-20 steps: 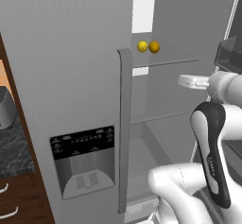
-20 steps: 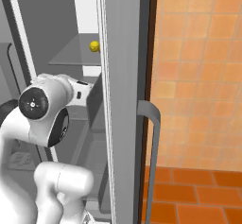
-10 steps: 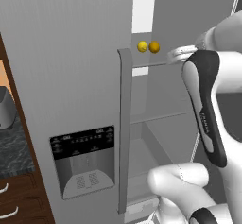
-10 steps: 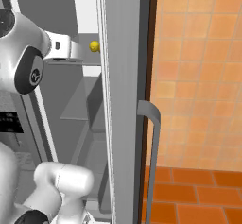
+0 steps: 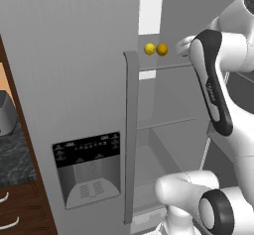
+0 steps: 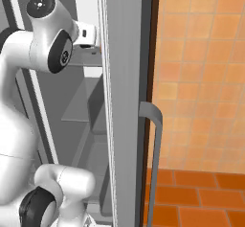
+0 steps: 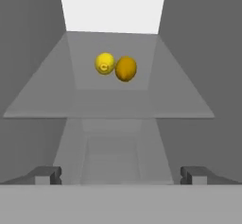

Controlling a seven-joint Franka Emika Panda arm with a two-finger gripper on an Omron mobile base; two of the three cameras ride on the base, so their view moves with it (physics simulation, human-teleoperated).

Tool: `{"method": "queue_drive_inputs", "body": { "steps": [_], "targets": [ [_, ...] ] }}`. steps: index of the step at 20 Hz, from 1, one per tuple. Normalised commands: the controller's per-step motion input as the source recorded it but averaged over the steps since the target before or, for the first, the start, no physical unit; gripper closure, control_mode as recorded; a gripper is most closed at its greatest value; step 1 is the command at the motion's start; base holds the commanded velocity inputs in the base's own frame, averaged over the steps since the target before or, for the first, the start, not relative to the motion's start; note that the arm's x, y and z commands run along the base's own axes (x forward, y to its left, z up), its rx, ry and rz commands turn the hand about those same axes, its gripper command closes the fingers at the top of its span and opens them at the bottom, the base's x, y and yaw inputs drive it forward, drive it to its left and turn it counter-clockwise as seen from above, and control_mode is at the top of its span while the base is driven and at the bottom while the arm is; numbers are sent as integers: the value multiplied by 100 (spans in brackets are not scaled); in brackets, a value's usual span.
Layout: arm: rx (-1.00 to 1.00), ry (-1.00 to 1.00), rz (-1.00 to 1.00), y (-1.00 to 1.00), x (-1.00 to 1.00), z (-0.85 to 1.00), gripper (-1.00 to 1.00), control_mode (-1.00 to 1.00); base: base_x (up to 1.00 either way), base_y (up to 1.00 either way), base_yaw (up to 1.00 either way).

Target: Place one lemon and one chicken drumstick in each tupperware on the nearby counter, to pack two identical lunches.

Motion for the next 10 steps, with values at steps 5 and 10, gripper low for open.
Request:
{"method": "queue_drive_inputs", "body": {
  "steps": [5,10],
  "targets": [
    [0,0,-2,-13,100,-30,-100,-100,0,0,0],
    [2,0,-9,1,100,-1,-100,-100,0,0,0]
  ]
}}
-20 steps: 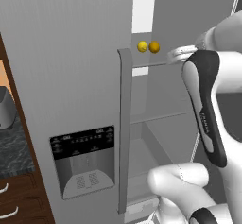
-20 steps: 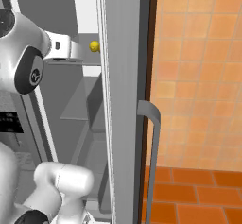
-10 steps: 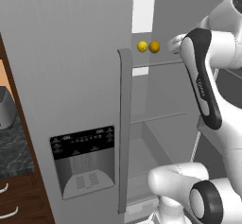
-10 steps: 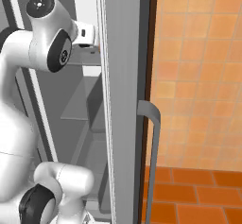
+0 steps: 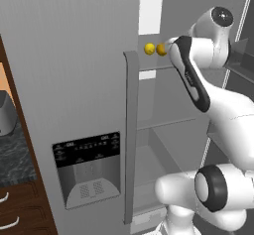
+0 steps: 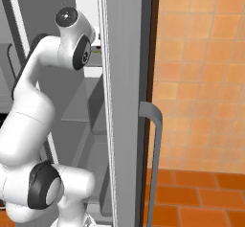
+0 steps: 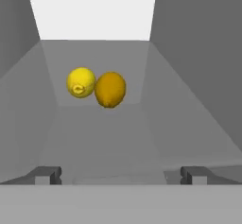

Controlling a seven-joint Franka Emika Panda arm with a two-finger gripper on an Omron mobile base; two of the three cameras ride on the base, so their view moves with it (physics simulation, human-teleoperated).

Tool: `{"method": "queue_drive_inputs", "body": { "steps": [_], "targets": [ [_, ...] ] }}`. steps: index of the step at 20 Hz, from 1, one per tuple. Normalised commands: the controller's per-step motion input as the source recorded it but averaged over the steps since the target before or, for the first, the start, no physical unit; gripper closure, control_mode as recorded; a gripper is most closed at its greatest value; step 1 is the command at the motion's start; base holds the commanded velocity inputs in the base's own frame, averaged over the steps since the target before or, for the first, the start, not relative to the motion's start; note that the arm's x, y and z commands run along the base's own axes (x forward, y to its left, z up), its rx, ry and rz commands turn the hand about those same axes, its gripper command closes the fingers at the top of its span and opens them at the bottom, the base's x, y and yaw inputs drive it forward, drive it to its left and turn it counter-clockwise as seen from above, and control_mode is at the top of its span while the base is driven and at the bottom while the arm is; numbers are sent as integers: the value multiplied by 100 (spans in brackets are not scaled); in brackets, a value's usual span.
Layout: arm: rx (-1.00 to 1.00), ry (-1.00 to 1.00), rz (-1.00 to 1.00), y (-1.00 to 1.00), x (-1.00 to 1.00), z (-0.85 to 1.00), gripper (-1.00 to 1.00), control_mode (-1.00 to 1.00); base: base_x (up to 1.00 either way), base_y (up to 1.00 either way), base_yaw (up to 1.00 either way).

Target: Place one lemon and one chicken drumstick in each tupperware on the nearby counter, to pack two identical lunches.

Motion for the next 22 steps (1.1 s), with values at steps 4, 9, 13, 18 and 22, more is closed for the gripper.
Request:
{"method": "queue_drive_inputs", "body": {
  "steps": [4,9,13,18,22],
  "targets": [
    [2,0,-10,0,98,-2,-100,-100,0,0,0],
    [10,9,-1,6,63,-29,-100,-100,0,0,0],
    [5,5,2,0,66,-29,-100,-100,0,0,0],
    [0,0,0,3,74,-26,-100,-100,0,0,0],
    [0,4,3,5,73,-28,-100,-100,0,0,0]
  ]
}}
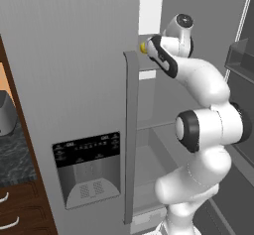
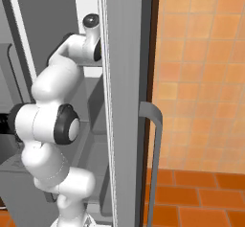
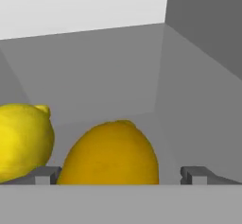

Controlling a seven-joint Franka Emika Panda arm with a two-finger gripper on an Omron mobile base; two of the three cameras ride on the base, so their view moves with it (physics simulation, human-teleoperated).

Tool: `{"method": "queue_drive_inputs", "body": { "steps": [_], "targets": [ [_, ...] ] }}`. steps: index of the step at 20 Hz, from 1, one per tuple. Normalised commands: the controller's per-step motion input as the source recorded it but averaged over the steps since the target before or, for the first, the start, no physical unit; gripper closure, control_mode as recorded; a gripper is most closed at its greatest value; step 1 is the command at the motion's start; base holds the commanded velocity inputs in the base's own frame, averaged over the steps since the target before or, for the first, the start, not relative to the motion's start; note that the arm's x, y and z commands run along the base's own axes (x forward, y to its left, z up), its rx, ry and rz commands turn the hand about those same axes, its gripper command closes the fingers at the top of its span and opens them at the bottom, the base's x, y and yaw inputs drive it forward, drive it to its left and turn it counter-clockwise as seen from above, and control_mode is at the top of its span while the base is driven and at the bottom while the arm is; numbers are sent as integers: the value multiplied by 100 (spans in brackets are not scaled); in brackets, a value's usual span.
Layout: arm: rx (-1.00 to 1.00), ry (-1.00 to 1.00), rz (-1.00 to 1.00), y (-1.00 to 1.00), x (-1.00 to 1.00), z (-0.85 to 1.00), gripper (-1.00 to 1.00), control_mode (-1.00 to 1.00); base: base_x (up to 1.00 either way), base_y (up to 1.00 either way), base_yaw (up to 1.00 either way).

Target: Place one lemon and one chicken drumstick in each tupperware on the nearby counter, to pack two identical lunches.

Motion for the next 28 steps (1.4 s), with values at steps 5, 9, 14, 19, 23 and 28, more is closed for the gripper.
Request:
{"method": "queue_drive_inputs", "body": {
  "steps": [5,9,14,19,23,28],
  "targets": [
    [0,15,9,16,34,-26,-100,-100,0,0,0],
    [0,8,8,10,14,-36,100,-100,0,0,0],
    [-1,-4,0,0,0,-15,100,-100,0,0,0],
    [1,-45,0,0,-85,-13,100,-100,0,0,0],
    [4,-66,0,0,-100,-15,100,-100,0,0,0],
    [14,-29,-1,0,-100,56,100,-100,0,0,0]
  ]
}}
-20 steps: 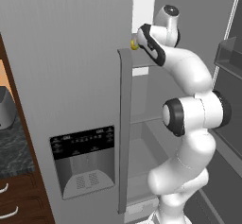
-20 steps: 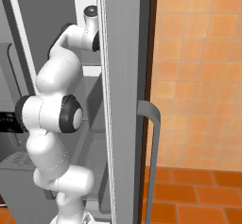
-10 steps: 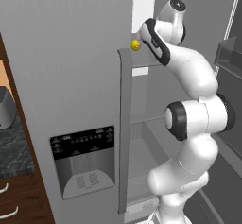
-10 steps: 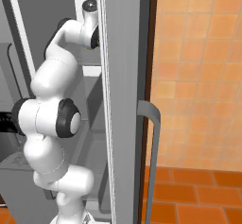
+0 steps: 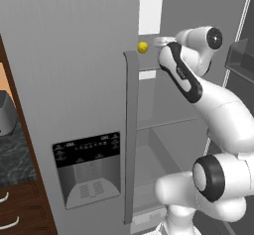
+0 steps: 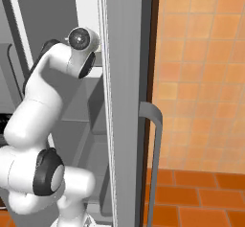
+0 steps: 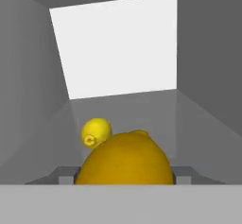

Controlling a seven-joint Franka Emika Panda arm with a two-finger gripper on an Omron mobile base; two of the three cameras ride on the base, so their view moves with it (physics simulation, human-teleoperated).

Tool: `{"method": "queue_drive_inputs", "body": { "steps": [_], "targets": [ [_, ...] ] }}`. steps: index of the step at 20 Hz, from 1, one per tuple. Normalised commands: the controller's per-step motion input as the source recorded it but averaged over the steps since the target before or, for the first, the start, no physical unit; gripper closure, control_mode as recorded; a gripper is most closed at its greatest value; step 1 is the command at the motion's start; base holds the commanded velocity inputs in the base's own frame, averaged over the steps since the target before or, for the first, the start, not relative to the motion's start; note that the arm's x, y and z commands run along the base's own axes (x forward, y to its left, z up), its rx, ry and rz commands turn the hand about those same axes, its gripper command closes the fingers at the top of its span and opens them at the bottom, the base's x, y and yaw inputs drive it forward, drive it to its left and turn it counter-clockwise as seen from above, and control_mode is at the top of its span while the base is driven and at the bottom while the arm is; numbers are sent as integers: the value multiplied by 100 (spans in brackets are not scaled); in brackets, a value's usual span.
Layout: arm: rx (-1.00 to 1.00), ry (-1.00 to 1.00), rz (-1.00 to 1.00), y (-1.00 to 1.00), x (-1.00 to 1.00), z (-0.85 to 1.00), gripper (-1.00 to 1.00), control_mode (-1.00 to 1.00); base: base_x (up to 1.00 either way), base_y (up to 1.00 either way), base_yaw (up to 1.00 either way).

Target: Place one lemon and one chicken drumstick in each tupperware on the nearby counter, to pack two identical lunches.

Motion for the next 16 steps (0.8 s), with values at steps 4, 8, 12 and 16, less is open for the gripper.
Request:
{"method": "queue_drive_inputs", "body": {
  "steps": [4,8,12,16],
  "targets": [
    [13,-5,0,1,-100,96,100,-100,0,0,0],
    [8,11,0,4,-100,73,100,-100,0,0,0],
    [0,38,0,16,-100,-30,100,-100,0,0,0],
    [-15,49,0,41,-100,-100,100,-100,0,0,0]
  ]
}}
